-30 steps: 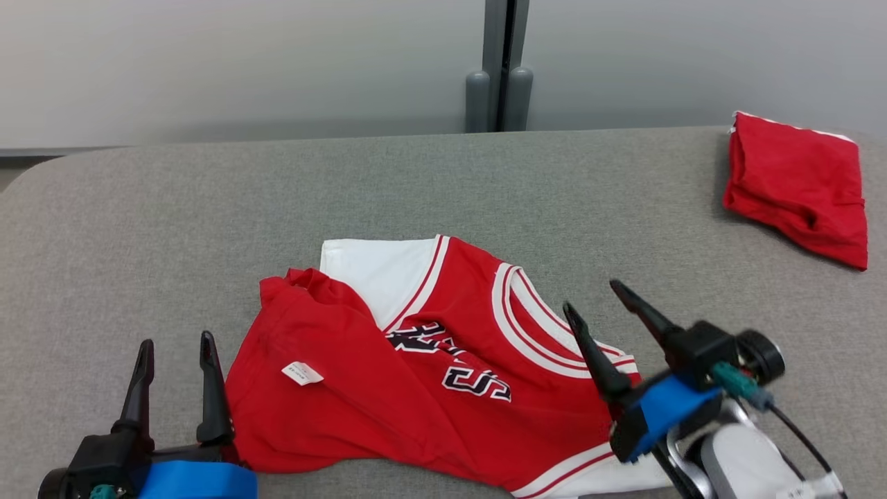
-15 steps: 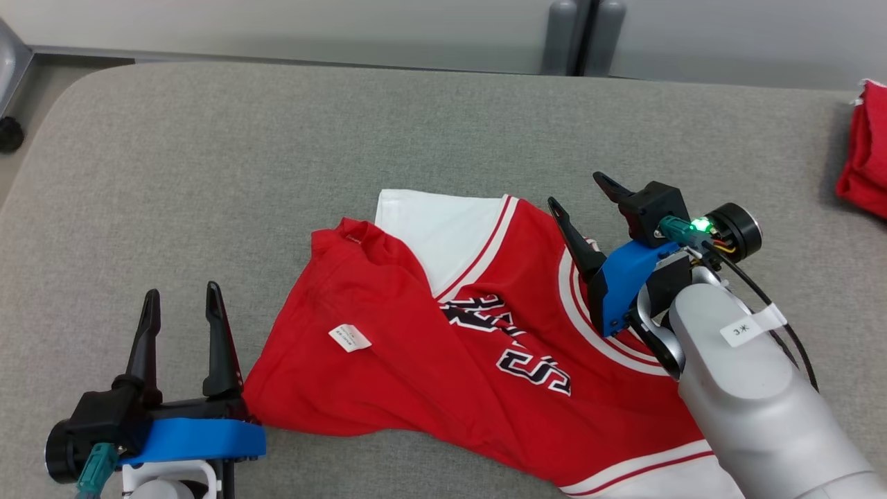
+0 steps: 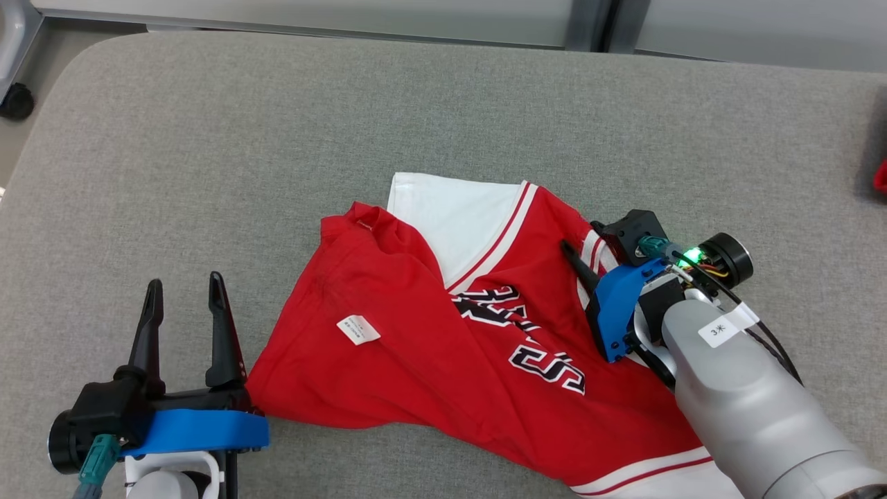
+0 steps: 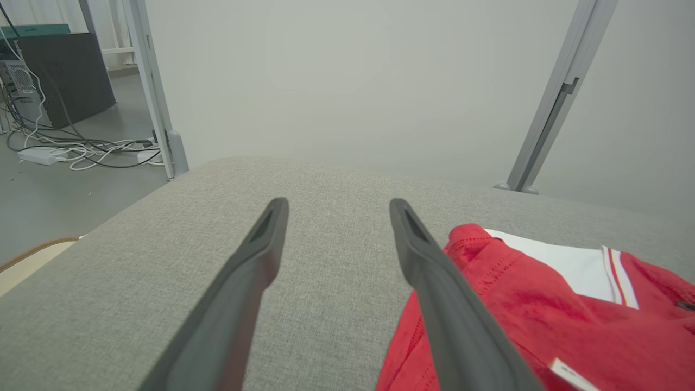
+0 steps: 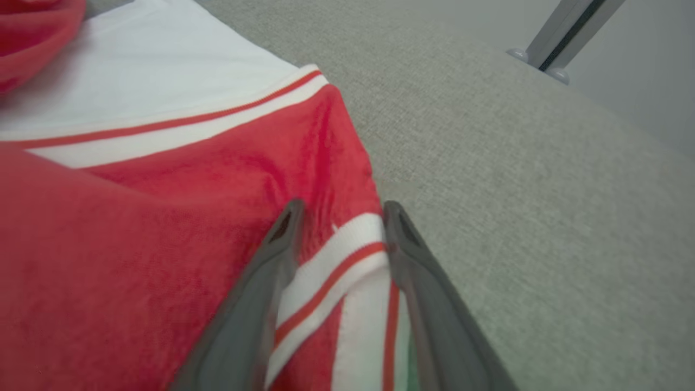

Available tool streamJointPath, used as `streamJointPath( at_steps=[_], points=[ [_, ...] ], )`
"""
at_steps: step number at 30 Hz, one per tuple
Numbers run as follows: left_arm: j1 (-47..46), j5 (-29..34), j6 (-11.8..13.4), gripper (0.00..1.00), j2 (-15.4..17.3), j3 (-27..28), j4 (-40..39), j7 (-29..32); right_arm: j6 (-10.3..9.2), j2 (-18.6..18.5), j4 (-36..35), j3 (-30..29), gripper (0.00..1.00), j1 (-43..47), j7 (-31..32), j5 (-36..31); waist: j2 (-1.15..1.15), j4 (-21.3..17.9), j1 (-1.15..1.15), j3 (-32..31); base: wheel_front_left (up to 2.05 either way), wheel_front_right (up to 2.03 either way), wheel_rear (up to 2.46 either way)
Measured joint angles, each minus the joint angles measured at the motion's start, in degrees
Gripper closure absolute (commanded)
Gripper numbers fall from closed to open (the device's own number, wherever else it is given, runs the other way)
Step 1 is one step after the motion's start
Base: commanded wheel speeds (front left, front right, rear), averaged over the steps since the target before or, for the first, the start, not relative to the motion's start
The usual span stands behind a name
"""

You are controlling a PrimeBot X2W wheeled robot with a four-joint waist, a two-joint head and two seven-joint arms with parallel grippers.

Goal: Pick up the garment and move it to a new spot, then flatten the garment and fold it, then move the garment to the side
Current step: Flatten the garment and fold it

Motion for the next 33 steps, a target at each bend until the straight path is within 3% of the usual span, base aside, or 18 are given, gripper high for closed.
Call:
streamJointPath(
  at_steps=[7,20,21,22,29,33],
  points=[
    [-1.19,0.00,-0.02,0.00,-0.01,-0.66,-0.08,-0.01,0.01,-2.33,2.08,-0.04,1.00,-6.60,-2.40,1.34,0.01,0.01,0.00,0.18,0.00,0.00,0.00],
    [-3.32,-1.32,-0.02,0.00,0.00,-2.50,-0.25,0.00,0.00,-4.81,8.25,-7.57,1.00,-22.21,-3.60,-0.54,0.00,2.72,0.01,3.65,0.00,0.00,0.00],
    [-3.57,-1.33,0.02,0.00,0.00,-2.53,-0.29,0.00,0.01,-4.74,8.60,-8.20,0.75,-22.35,-3.65,-0.94,0.00,2.86,0.01,3.94,0.00,0.00,0.00],
    [-3.60,-1.33,0.02,0.00,0.00,-2.54,-0.30,-0.01,0.01,-4.59,8.93,-8.82,0.00,-22.37,-3.68,-1.43,0.00,2.94,0.01,4.17,0.00,0.00,0.00],
    [-3.24,-0.70,0.11,0.00,-0.01,-2.44,0.16,0.00,0.01,-3.83,7.73,-13.67,0.00,-18.41,-5.69,-2.05,-0.01,2.35,-0.01,2.45,0.00,0.00,0.00],
    [-1.93,0.56,-0.15,0.00,-0.04,-1.34,0.51,-0.01,0.00,-4.57,-2.64,-16.90,0.00,-11.17,-5.89,-1.71,0.00,1.26,0.00,0.58,0.00,0.00,0.00]
  ],
)
